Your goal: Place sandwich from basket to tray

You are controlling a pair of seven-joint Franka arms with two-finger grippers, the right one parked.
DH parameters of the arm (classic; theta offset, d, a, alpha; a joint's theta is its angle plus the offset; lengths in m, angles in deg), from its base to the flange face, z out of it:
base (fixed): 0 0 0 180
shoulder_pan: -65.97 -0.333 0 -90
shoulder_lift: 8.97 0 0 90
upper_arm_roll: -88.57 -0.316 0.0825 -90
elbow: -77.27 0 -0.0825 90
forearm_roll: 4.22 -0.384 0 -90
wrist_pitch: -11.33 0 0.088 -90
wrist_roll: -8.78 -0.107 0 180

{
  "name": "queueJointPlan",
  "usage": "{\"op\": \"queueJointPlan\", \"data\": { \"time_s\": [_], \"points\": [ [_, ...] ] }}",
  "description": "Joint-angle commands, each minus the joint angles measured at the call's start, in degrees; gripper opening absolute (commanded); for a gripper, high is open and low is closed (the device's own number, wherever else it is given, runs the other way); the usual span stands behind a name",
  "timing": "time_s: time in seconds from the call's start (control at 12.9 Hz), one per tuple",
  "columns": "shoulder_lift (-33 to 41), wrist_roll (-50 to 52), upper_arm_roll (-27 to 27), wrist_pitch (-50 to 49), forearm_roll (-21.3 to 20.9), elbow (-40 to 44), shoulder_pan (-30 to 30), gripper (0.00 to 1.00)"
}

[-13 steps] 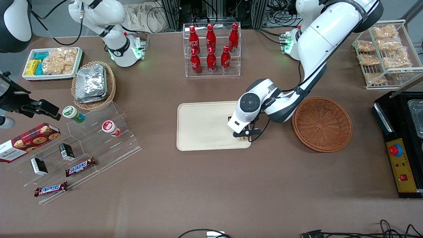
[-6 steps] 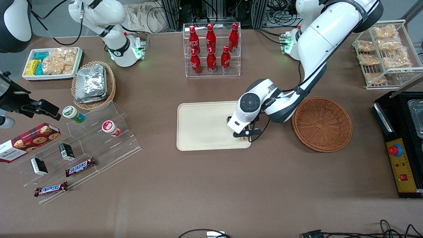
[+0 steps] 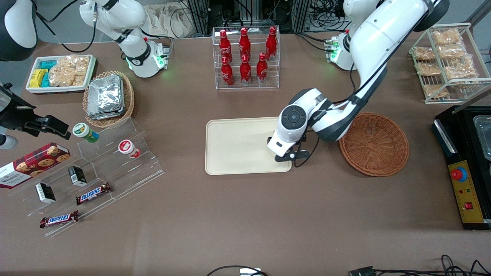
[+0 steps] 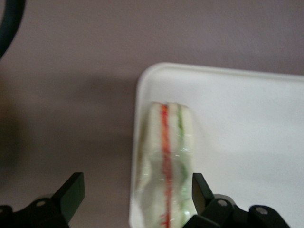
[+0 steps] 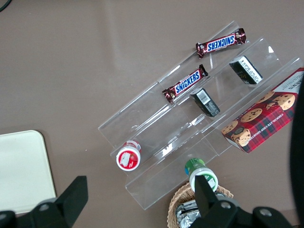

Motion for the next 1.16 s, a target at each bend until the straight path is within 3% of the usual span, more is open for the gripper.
{"op": "queueJointPlan", "data": {
  "time_s": [0.0,0.16,0.54,0.93,1.09],
  "points": [
    [9.5,-3.1,-0.2,-8.9,2.3,1.4,-2.3,1.0],
    [16.8,-6.2,-6.6,-9.6,9.2,0.8,-2.2,1.0],
    [29.6,-23.8,-21.6,-16.5,16.8,-1.0,-2.0,1.0],
    [36.1,-40.8,-36.2,-16.1,18.9,-5.2,-1.9,1.0],
    [36.4,-42.8,-37.1,-16.7,18.9,-5.1,-1.9,1.0]
  ]
}}
